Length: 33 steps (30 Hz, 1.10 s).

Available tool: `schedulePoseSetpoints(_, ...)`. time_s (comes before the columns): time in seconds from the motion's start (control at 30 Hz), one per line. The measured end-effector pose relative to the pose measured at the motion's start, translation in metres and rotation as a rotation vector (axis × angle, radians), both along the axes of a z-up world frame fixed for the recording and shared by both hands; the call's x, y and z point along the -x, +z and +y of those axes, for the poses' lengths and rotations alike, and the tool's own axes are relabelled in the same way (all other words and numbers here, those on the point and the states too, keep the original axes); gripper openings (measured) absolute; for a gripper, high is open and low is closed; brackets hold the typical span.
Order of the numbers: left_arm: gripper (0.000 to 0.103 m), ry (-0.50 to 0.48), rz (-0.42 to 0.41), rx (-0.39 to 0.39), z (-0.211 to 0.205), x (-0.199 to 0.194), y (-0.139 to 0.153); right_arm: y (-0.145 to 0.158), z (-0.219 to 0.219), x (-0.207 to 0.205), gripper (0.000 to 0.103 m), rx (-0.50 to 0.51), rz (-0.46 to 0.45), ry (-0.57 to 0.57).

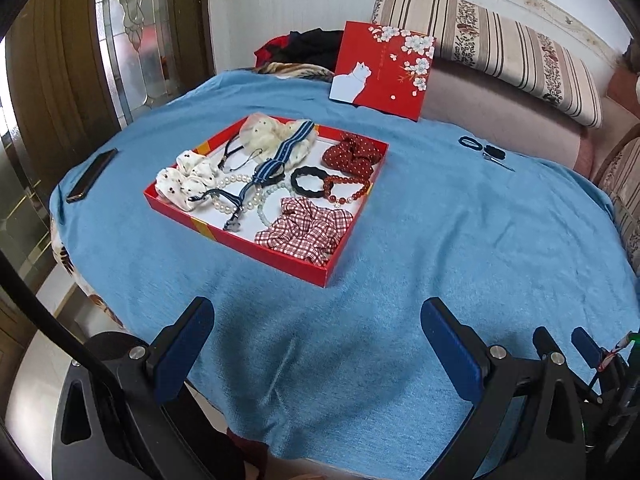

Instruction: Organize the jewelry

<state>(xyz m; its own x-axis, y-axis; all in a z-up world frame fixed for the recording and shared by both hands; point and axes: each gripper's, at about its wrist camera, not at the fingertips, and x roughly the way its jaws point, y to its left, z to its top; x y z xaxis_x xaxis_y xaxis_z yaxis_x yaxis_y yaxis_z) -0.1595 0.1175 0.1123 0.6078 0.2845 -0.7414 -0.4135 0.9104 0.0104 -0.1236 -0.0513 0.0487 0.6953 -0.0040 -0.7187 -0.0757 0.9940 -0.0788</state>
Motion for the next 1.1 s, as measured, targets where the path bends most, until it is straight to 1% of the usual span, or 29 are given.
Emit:
schedulePoseSetpoints(0.3, 0.103, 0.001, 0.000, 0.023, 0.004, -0.001, -0.004, -0.002, 0.005, 0.001, 0.063, 0.019, -0.003, 0.009)
schedulePoseSetpoints(0.6, 0.103, 0.011, 0.007, 0.029, 0.004, -0.003, -0.006, -0.001, 0.009, -0.001, 0.064, 0.032, 0.000, 0.020)
schedulePoseSetpoints(0.73, 0.103, 0.025, 0.000, 0.050, 0.009, -0.004, -0.006, 0.013, 0.018, 0.000, 0.064, 0.034, -0.018, 0.046)
schedulePoseSetpoints(0.9, 0.103, 0.041, -0.023, 0.057, 0.022, 0.000, -0.004, 0.035, 0.033, -0.001, 0.068, 0.037, -0.041, 0.090)
schedulePoseSetpoints(1.0, 0.103, 0.049, -0.037, 0.048, 0.028, 0.004, -0.003, 0.041, 0.043, 0.000, 0.068, 0.042, -0.043, 0.110)
schedulePoseSetpoints(1.1, 0.103, 0.054, -0.046, 0.059, 0.037, 0.007, -0.002, 0.043, 0.052, 0.000, 0.068, 0.055, -0.042, 0.122)
